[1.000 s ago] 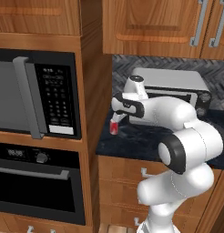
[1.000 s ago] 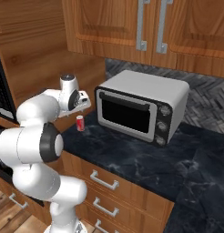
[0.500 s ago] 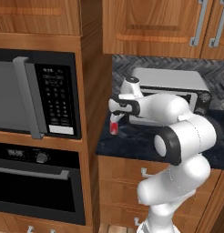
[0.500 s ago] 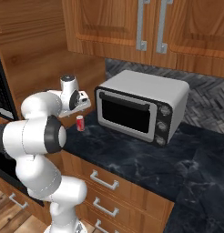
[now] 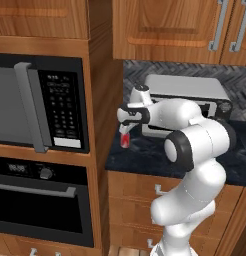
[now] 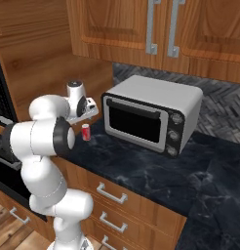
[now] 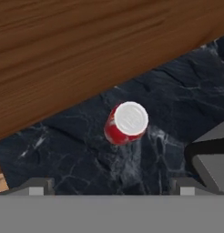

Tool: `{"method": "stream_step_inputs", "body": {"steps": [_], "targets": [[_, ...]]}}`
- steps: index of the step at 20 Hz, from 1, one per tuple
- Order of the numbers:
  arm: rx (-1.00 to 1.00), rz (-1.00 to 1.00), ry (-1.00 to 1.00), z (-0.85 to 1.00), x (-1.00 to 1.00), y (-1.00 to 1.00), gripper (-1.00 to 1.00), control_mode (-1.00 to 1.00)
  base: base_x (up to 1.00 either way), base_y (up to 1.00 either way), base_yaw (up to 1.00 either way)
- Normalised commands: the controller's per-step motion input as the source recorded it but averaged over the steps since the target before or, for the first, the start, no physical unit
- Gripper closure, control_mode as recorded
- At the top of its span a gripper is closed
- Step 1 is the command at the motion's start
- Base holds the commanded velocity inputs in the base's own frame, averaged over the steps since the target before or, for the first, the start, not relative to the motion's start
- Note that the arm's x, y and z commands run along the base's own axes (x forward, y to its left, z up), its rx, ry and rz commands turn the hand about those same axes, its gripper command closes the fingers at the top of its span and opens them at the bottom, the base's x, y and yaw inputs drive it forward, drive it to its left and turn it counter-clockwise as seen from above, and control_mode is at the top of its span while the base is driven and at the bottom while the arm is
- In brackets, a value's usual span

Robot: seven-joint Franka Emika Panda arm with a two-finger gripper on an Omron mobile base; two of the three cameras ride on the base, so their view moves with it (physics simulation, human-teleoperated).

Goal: Four empty soda cans are scattered around the kitchen. Gather all the cans and cluster them next to the stove for recycling.

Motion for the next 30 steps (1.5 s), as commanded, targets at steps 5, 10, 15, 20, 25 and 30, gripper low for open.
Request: {"method": "stream_step_inputs", "body": {"steps": [5, 10, 15, 20, 25, 30], "targets": [[-0.01, 0.0, 0.02, -0.07, 0.18, 0.03, -1.0, -1.0, 0.0, 0.0, 0.0], [0.0, 0.0, 0.02, -0.05, 0.17, 0.01, -1.0, -1.0, 0.0, 0.0, 0.0], [-0.01, 0.0, 0.02, -0.12, 0.17, 0.03, -1.0, -1.0, 0.0, 0.0, 0.0], [-0.01, 0.0, 0.01, -0.14, 0.18, 0.04, -1.0, -1.0, 0.0, 0.0, 0.0], [-0.01, 0.0, 0.03, -0.09, 0.16, 0.03, -1.0, -1.0, 0.0, 0.0, 0.0], [-0.01, 0.0, 0.05, -0.11, 0.12, 0.02, -1.0, -1.0, 0.0, 0.0, 0.0]]}}
